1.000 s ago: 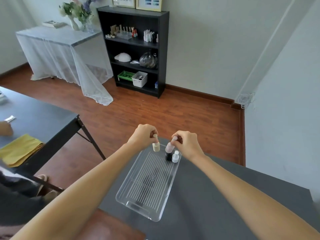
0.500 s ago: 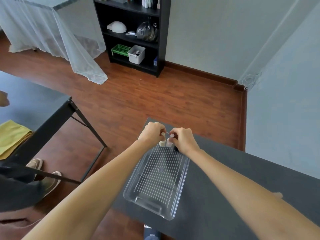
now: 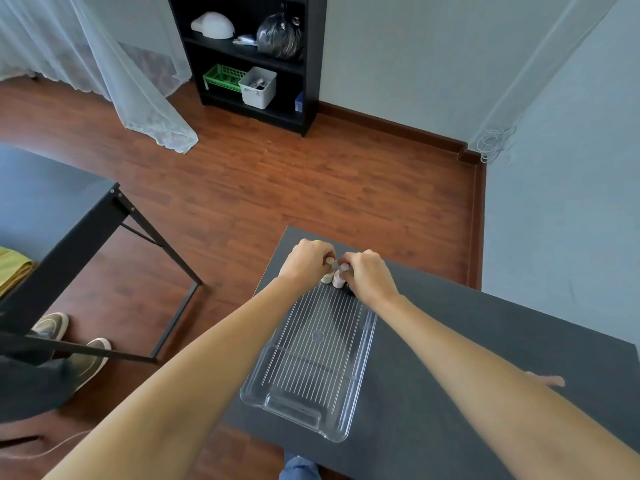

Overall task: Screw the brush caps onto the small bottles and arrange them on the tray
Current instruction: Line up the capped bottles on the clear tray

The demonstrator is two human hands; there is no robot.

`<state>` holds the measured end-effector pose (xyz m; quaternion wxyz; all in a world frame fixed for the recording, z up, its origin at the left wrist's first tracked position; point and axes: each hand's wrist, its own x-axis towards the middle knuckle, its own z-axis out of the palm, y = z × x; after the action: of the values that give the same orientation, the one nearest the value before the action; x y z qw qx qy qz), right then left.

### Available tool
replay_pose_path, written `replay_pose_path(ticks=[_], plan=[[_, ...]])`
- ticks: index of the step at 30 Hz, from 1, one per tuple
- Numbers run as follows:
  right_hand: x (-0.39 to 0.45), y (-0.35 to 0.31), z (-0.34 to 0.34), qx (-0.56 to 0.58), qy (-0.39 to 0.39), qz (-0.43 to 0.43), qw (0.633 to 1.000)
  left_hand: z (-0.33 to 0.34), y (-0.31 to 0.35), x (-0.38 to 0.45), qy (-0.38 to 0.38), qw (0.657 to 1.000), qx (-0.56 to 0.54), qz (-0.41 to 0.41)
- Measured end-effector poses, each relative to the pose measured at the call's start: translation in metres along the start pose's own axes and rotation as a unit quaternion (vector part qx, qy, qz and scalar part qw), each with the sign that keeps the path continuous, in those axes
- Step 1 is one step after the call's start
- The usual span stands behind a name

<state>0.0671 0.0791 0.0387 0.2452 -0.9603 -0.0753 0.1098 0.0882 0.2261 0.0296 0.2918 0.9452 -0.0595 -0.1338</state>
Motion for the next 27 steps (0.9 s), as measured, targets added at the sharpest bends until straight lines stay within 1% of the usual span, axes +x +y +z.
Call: replay_pose_path(ticks=[7, 10, 14, 17, 20, 22, 24, 27], plan=[[-0.004, 0.006, -0.002, 0.019, 0.028, -0.019, 0.999, 0.002, -0.003, -0.005, 0.006, 1.0, -0.027, -0.011], [-0.012, 0.013, -0.008, 0.038, 0.034, -0.014, 0.999, 0.002, -0.004, -0.019, 0.028, 0.999, -0.036, -0.008], [-0.04, 0.032, -0.021, 0.056, 0.066, -0.013, 0.996, 0.014, -0.006, -0.061, 0.08, 0.996, -0.048, 0.008], [-0.073, 0.057, -0.029, 0.059, 0.084, 0.001, 0.995, 0.038, -0.011, -0.104, 0.081, 0.996, -0.029, 0.008], [-0.108, 0.091, -0.036, 0.058, 0.103, 0.033, 0.992, 0.068, -0.017, -0.142, 0.07, 0.997, 0.002, 0.023], [-0.131, 0.117, -0.043, 0.044, 0.118, 0.06, 0.99, 0.087, -0.022, -0.16, 0.064, 0.997, 0.029, 0.018], [-0.153, 0.143, -0.05, 0.029, 0.139, 0.104, 0.984, 0.104, -0.027, -0.174, 0.048, 0.997, 0.058, -0.014], [-0.182, 0.177, -0.059, -0.017, 0.169, 0.199, 0.965, 0.12, -0.04, -0.186, 0.034, 0.994, 0.091, -0.059]])
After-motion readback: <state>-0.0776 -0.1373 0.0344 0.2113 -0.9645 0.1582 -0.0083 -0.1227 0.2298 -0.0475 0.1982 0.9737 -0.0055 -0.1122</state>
